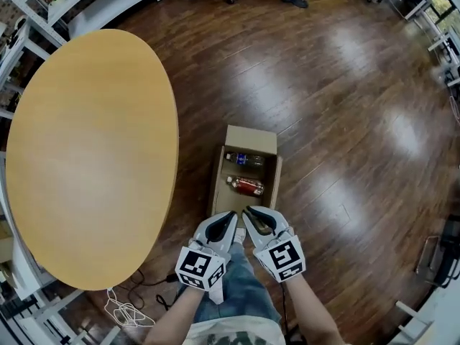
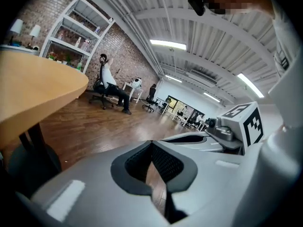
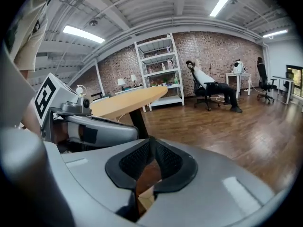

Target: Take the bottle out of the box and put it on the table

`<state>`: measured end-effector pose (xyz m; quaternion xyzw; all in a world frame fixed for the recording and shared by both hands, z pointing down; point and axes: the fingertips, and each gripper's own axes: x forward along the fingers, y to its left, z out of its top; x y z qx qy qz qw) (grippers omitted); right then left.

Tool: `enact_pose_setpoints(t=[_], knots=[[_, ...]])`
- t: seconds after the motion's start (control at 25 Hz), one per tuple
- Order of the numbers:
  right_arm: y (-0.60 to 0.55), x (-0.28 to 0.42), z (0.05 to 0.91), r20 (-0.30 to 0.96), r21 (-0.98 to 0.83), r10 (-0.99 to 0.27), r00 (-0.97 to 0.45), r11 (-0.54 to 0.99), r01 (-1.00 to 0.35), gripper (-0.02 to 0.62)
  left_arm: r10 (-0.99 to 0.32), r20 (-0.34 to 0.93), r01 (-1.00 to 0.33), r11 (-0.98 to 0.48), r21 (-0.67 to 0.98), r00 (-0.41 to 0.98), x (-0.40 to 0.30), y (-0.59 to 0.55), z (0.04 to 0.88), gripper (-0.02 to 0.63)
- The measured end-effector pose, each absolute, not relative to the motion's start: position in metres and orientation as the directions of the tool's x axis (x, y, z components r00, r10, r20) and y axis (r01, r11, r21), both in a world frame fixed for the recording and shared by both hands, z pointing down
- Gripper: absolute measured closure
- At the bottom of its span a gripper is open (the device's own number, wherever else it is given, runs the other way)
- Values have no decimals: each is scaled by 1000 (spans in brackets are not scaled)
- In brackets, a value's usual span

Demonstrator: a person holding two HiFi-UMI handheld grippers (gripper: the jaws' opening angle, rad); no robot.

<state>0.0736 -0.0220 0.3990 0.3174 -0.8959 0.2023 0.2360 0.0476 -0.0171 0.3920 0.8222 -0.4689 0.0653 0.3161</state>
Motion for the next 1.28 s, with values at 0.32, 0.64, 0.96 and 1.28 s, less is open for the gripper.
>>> enact_pose_setpoints(t=[0.32,0.64,0.96,1.28], knots=[[-76,92,512,600,-230,-453,-659,691,-685,558,-764,448,-847,-235,476,464,41,-71,500,612],[-91,90,626,646,-209,-444,-620,678,-704,558,-742,499,-841,-160,517,448,56,-67,602,612],[-88,98,727,698,-186,-351,-624,753,-631,549,-674,512,-817,-251,519,532,67,-64,692,612],[-73,113,846,803,-184,-213,-556,799,-572,479,-641,551,-823,-242,515,533,59,-57,757,612]])
